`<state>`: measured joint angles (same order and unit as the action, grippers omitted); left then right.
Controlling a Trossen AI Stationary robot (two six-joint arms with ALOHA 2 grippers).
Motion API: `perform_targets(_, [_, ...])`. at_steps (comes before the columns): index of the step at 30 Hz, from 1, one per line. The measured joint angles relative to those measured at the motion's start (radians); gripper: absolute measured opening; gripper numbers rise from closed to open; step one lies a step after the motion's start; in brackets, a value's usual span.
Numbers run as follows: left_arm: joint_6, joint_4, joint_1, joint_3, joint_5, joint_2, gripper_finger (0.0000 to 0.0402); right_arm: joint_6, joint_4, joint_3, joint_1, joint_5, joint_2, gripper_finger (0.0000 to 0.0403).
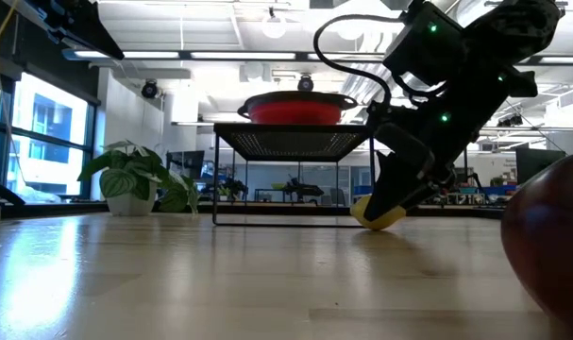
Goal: Pick & Place Fruit
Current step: Put the left lemon into the red strainer bowl
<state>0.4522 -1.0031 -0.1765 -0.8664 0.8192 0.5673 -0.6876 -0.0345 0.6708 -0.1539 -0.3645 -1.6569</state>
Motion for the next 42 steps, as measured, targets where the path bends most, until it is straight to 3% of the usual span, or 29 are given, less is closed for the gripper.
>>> perform_targets(17, [0.0,0.0,0.0,0.0,0.0,0.0,0.0,-0.058,-0.008,0.066,-0.008,0.241,0.079,0.0205])
perform_targets(29, [0.002,-0.001,0.0,0.0,0.0,0.0,0.0,-0.063,0.045,0.207,-0.081,0.092,0.195,0.0206])
perform_targets(42, [0.002,-0.002,0.0,0.0,0.0,0.0,0.0,0.154,0.122,0.441,-0.045,-0.095,0.223,0.0207])
